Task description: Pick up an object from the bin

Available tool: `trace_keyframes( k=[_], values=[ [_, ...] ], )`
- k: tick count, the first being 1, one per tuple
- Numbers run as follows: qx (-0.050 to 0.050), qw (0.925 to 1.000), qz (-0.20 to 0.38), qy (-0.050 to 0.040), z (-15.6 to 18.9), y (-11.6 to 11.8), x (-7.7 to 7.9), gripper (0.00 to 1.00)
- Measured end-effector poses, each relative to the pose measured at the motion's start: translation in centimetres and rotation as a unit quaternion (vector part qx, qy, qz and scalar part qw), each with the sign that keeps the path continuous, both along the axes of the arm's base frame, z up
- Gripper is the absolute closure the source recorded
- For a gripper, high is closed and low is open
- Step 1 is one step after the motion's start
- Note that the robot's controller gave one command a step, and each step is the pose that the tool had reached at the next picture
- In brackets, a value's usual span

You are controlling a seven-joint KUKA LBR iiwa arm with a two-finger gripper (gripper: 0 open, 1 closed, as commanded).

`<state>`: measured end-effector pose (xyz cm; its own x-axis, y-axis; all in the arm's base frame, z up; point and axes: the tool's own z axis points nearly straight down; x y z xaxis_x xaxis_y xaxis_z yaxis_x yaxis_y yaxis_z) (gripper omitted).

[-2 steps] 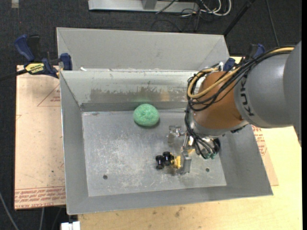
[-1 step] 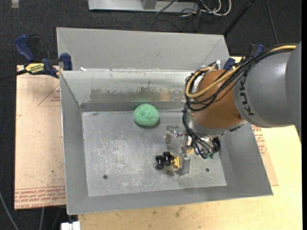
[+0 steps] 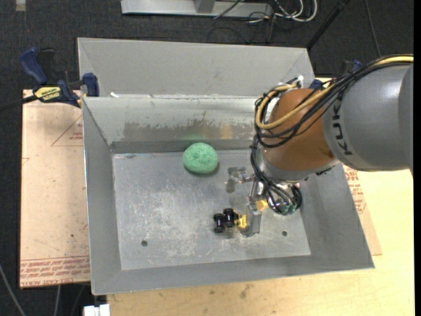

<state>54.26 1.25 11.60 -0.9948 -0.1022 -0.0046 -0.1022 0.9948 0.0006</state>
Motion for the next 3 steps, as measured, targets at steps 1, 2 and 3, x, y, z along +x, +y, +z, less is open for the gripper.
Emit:
trace_keyframes(
  k=[1,2,3],
  values=[
    [0.000,1.0000,-0.006,0.0018,-4.62,0.78,-0.61,0.00],
    [0.000,0.9996,-0.029,0.0000,-4.44,0.99,-0.39,1.00],
    [0.000,0.9996,-0.029,0.0000,-4.44,0.99,-0.39,1.00]
  ],
)
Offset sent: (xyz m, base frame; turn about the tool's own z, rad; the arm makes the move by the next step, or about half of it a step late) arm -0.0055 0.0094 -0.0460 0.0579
